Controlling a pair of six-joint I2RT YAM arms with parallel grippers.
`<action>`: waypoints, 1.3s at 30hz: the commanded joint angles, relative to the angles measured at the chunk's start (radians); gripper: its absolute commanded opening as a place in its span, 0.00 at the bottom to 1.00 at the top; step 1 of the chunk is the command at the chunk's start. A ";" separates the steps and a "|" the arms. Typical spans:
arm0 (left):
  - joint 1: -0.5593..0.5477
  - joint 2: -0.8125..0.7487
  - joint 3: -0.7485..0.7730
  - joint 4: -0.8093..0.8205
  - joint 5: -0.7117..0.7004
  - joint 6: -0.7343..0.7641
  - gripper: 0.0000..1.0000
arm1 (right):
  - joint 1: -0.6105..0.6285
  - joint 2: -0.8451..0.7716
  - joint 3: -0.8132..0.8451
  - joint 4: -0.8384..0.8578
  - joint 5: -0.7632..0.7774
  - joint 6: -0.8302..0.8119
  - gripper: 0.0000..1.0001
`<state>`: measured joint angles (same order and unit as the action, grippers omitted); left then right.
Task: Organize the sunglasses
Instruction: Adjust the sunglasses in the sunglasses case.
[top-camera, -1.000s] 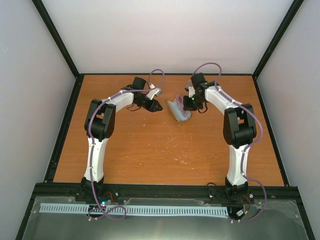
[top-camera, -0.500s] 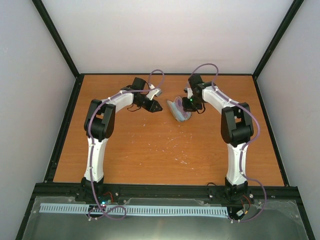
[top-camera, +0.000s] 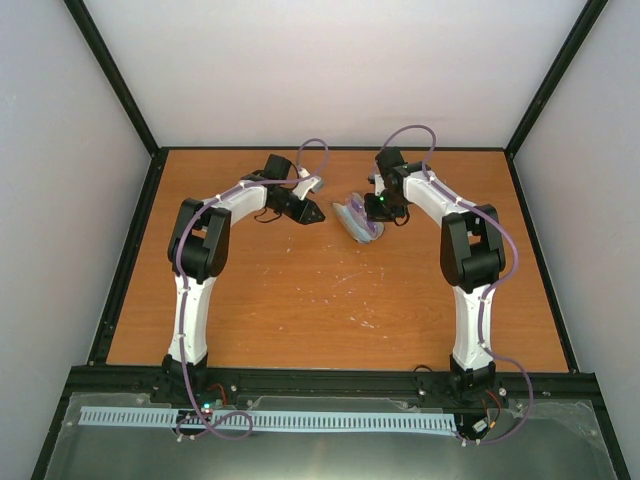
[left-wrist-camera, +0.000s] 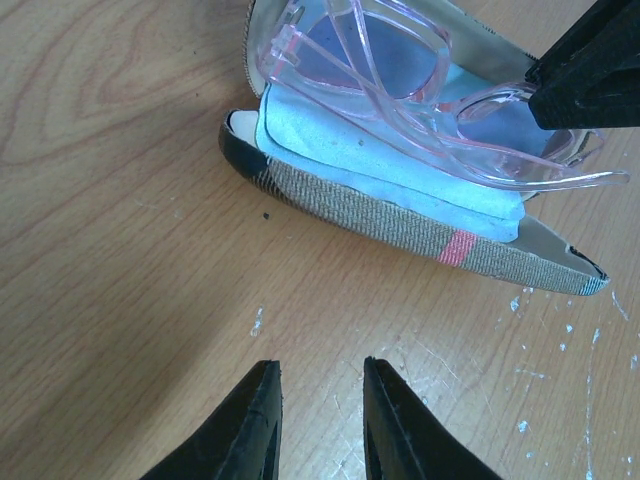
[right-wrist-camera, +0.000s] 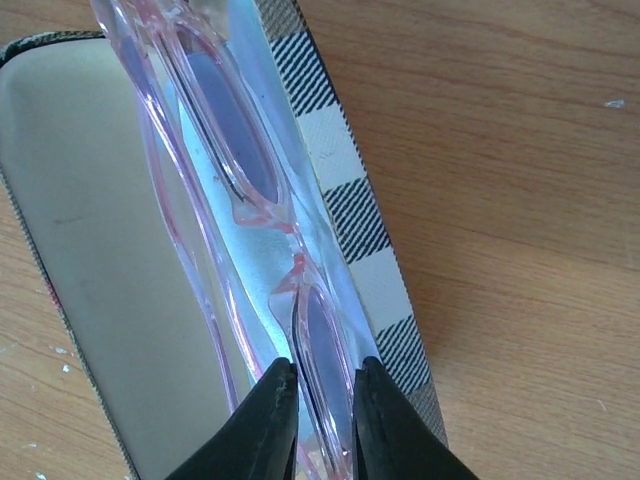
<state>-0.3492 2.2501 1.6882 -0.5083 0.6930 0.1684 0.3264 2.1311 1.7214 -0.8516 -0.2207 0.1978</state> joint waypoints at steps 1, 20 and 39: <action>-0.005 -0.043 0.001 0.019 0.017 -0.011 0.25 | 0.007 -0.003 0.007 -0.015 0.029 -0.013 0.19; -0.005 -0.047 -0.005 0.022 0.017 -0.011 0.25 | 0.007 -0.079 0.025 -0.007 -0.021 -0.006 0.30; -0.025 -0.081 -0.084 0.034 0.035 -0.010 0.16 | -0.065 -0.023 0.134 0.012 0.009 0.032 0.03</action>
<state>-0.3534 2.2208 1.6218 -0.4919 0.7036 0.1661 0.2775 2.0014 1.7725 -0.8272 -0.2195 0.2337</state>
